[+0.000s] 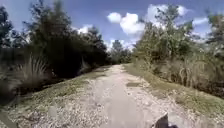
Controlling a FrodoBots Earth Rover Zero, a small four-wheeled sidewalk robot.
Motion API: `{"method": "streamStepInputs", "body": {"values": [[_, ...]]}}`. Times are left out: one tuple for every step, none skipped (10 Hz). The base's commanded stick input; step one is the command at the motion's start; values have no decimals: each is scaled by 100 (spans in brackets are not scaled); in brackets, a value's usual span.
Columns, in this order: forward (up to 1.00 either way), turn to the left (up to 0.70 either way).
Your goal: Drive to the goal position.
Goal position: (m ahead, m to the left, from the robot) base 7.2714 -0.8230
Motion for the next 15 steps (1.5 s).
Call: {"method": "streamStepInputs", "body": {"values": [[85,0],[85,0],[85,0],[85,0],[85,0],[85,0],[85,-4],[85,-32],[85,-33],[85,-9],[85,0],[85,0],[85,0],[85,0],[85,0]]}}
